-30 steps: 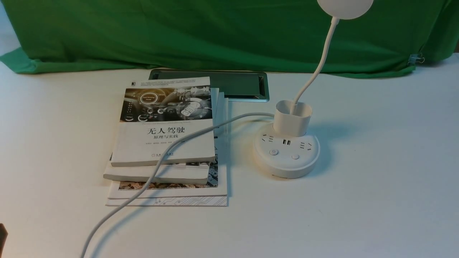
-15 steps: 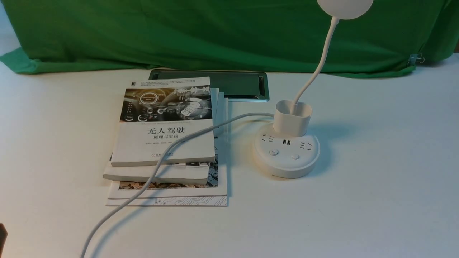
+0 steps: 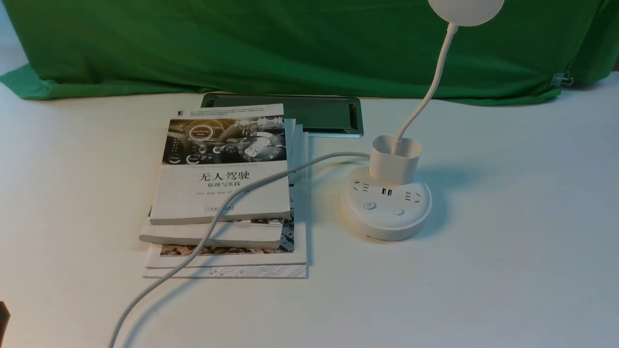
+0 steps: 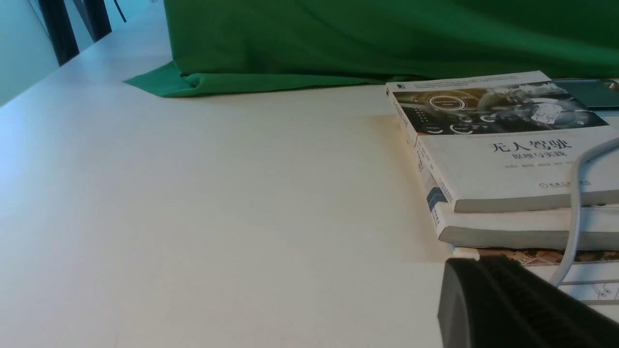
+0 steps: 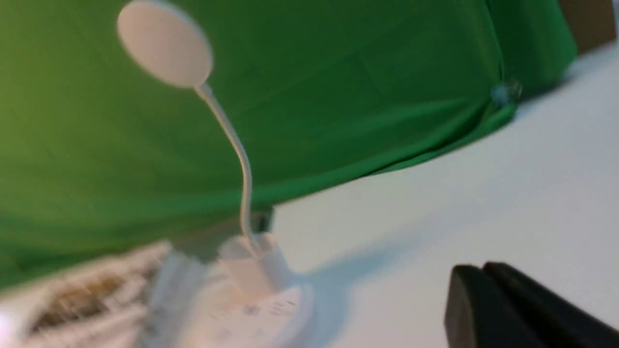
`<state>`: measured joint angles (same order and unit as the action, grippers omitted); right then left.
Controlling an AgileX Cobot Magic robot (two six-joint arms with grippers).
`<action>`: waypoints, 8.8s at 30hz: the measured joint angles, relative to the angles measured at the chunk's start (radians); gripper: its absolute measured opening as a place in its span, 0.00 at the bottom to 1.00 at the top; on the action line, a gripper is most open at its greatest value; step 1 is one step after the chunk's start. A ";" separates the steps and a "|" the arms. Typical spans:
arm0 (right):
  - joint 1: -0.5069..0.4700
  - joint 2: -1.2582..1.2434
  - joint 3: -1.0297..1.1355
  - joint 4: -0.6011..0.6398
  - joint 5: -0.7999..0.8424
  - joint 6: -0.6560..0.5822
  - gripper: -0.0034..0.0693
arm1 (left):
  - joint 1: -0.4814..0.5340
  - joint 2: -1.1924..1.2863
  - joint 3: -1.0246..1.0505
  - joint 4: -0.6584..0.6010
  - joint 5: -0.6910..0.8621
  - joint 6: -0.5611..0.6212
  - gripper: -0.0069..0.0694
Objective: Turn on the desk lamp on the white desktop with your hand.
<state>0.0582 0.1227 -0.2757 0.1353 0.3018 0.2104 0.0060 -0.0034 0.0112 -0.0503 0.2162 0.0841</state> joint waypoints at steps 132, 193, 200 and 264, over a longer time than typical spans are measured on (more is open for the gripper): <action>0.412 0.643 -0.350 -0.032 0.036 -0.410 0.10 | 0.000 0.000 0.000 0.000 0.000 0.000 0.12; -0.069 -0.119 0.286 -0.171 -0.087 -0.073 0.29 | 0.000 0.000 0.000 0.000 0.000 0.000 0.12; -0.069 -0.119 0.286 -0.171 -0.087 -0.073 0.31 | 0.000 0.000 0.000 0.000 0.000 0.000 0.12; -0.069 -0.119 0.286 -0.171 -0.087 -0.071 0.37 | 0.000 0.000 0.000 0.000 0.000 0.000 0.12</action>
<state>-0.0106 0.0039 0.0106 -0.0355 0.2146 0.1393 0.0060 -0.0034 0.0112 -0.0503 0.2162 0.0841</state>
